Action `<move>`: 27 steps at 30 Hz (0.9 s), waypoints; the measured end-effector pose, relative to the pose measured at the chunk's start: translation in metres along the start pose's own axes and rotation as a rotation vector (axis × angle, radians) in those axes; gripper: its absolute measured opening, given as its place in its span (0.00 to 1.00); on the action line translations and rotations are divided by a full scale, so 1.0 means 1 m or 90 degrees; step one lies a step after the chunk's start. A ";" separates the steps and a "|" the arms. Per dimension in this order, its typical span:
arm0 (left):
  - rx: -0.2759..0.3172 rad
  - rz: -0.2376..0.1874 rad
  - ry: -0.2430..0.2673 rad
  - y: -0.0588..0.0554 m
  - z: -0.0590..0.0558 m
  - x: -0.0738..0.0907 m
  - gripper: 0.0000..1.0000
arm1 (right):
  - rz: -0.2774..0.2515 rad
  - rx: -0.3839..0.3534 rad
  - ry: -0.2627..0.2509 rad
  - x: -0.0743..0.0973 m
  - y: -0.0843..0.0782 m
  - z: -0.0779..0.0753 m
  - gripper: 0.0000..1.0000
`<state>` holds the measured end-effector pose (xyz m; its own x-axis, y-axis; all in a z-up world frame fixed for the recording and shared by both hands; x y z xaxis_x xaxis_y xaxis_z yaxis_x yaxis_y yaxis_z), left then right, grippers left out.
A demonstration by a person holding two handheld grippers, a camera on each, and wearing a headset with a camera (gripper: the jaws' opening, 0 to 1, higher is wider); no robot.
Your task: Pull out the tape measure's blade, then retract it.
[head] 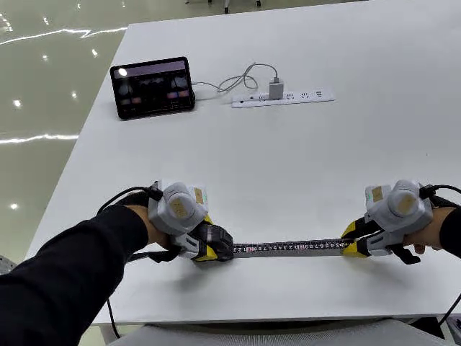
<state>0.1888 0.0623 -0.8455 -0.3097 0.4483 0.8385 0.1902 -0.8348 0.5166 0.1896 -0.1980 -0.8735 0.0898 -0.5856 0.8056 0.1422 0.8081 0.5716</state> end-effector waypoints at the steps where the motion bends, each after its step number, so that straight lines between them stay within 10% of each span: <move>1: 0.001 -0.003 0.003 0.000 0.000 0.000 0.33 | -0.003 -0.007 -0.004 0.000 -0.001 -0.002 0.13; 10: 0.121 -0.006 0.076 -0.011 0.011 0.003 0.53 | -0.056 -0.073 -0.106 0.014 0.002 -0.013 0.29; 16: 0.300 -0.047 0.134 -0.029 0.024 0.014 0.80 | -0.097 -0.141 -0.168 0.032 -0.005 -0.011 0.41; 27: 0.408 -0.146 0.220 -0.054 0.033 0.050 1.00 | -0.146 -0.172 -0.229 0.057 -0.019 0.010 0.59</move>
<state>0.1936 0.1399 -0.8256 -0.6610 0.3741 0.6505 0.5564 -0.3374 0.7593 0.1826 -0.2457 -0.8371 -0.3123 -0.6490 0.6938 0.3732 0.5878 0.7178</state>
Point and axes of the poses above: the centre of the closed fingertips' face, and the gripper's own axes: x roughly backward along the fingers, z roughly to its left, y roughly out of its top, the point moved 3 cm from there along x, roughly backward along the fingers, and after that the axes turned 8 degrees about y, right-handed, at the moved point
